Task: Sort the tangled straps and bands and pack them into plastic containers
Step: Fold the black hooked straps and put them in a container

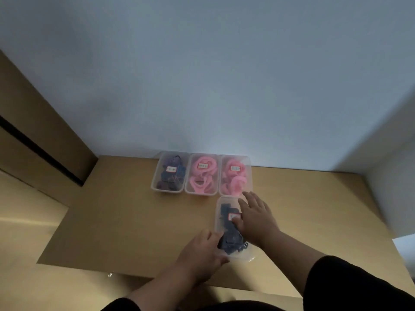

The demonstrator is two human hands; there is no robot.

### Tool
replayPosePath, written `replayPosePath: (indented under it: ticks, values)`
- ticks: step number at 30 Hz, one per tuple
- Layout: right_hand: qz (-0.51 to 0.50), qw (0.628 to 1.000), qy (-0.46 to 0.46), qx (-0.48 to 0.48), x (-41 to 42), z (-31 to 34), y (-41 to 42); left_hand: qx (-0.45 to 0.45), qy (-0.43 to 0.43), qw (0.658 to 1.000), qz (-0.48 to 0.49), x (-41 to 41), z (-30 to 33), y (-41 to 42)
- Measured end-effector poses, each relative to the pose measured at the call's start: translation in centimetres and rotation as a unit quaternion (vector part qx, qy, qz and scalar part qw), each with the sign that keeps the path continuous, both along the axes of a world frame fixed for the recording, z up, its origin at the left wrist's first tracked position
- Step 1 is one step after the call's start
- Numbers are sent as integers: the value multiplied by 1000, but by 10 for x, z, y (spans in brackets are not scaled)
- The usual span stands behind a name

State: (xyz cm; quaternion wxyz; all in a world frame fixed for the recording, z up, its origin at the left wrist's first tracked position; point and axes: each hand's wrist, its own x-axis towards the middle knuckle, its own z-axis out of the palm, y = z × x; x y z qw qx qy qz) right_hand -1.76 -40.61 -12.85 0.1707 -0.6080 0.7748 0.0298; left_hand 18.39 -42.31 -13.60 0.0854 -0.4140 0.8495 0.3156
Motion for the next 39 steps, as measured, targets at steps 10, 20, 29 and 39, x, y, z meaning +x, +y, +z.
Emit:
replayPosePath:
  ticks: [10,20,29,39]
  values:
    - [98,995,-4,2,2,-21,-1,-41,-3,999,-22,-5,-8,0]
    - [127,991,40,-15,9,-37,4,50,52,996,56,-10,-13,2]
    - [148,986,51,-62,6,-45,4,48,72,990,112,-15,-18,2]
    - [145,984,45,-88,11,-50,11,80,106,984,123,-10,-20,6]
